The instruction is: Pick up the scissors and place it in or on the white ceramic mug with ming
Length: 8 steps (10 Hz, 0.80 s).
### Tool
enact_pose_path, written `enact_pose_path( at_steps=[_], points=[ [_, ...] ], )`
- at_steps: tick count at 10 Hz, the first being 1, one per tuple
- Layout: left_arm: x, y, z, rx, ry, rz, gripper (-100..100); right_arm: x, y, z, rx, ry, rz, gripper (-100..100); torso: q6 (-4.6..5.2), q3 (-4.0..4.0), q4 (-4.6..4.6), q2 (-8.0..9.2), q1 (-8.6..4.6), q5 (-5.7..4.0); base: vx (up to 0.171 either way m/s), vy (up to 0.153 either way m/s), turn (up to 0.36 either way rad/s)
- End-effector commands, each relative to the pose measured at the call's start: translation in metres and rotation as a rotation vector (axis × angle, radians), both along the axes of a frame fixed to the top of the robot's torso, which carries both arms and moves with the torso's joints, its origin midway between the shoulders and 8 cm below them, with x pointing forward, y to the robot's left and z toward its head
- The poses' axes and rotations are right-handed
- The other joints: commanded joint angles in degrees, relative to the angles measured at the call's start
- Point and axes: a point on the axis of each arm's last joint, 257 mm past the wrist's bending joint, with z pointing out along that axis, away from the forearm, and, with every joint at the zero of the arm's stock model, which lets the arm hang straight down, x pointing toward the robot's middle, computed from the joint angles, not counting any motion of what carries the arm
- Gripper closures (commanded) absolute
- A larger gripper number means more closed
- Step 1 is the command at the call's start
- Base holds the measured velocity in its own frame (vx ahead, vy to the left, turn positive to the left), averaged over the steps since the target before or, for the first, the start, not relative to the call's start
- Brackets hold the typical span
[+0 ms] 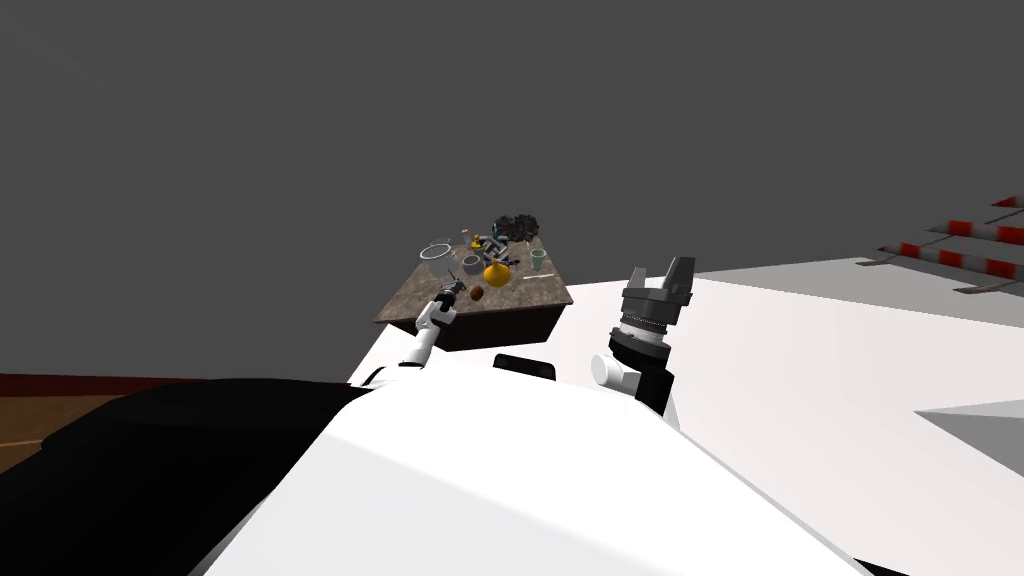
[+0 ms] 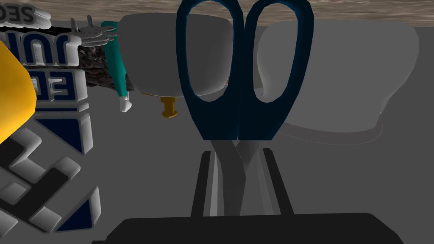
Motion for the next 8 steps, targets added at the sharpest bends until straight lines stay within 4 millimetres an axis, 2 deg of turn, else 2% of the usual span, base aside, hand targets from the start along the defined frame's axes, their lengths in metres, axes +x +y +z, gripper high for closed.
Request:
enact_pose_path(
  at_steps=[1, 5, 8],
  points=[
    [0.004, 0.014, 0.006, 0.004, 0.004, 0.028, 100, 0.000, 0.000, 0.000, 0.000, 0.000, 0.000, 0, 0.00, 0.00, 0.00, 0.00, 0.00, 0.00, -0.187, 0.017, -0.271],
    [0.017, 0.048, 0.029, 0.012, 0.005, 0.102, 100, 0.000, 0.000, 0.000, 0.000, 0.000, 0.000, 0, 0.07, -0.16, -0.04, -0.32, 0.08, 0.00, -0.135, -0.007, -0.329],
    [0.026, 0.078, 0.048, 0.008, 0.007, 0.169, 100, 0.000, 0.000, 0.000, 0.000, 0.000, 0.000, 0, 0.08, -0.43, -0.13, -0.80, 0.16, 0.03, -0.010, -0.005, -0.271]
  ],
)
